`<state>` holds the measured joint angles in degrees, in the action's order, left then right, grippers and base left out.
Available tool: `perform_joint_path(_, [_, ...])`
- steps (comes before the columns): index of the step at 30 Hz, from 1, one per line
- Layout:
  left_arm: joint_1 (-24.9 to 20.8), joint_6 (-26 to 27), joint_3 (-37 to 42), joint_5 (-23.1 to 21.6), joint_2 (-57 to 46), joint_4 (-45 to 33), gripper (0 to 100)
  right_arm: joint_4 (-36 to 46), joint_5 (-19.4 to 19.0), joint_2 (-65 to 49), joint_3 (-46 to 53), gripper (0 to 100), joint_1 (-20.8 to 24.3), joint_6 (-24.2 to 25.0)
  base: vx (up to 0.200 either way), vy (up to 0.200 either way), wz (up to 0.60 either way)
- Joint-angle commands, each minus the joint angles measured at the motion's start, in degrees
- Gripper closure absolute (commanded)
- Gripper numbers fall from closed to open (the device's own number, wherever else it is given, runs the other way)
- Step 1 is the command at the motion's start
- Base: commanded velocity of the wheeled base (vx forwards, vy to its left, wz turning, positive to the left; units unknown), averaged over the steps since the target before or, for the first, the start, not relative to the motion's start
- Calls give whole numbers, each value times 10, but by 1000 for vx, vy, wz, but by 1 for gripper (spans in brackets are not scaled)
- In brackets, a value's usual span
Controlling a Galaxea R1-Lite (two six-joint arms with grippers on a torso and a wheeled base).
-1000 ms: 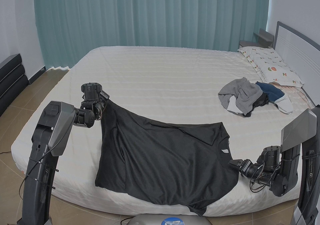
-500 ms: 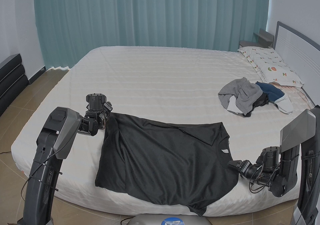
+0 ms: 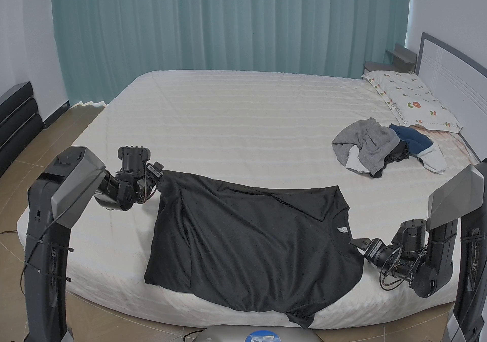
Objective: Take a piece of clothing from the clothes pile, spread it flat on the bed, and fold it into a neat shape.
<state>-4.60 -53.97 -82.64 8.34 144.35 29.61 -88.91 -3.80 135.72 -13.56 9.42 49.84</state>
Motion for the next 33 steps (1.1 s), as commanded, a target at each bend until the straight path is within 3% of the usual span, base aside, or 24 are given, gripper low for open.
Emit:
perform_joint_path(1, [2,-67,222,-59,-138,63,0,-6,12,-53,-58,0,24,-4,0,0,0])
perform_joint_path(5, [1,-90,317,-79,-164,161,0,25,13,-49,-112,0,46,-40,0,0,0])
perform_joint_path(9, [-2,-91,353,-100,-166,214,0,103,13,-52,-189,0,58,-49,0,0,0])
perform_joint_path(15, [-4,-106,361,-121,-159,221,0,260,9,-37,-345,0,95,-47,0,0,0])
perform_joint_path(22, [-5,-116,361,-122,-158,222,0,371,6,22,-472,0,108,-47,0,0,0])
perform_joint_path(33, [-9,-115,361,-122,-153,222,0,404,11,42,-496,0,95,-40,0,0,0])
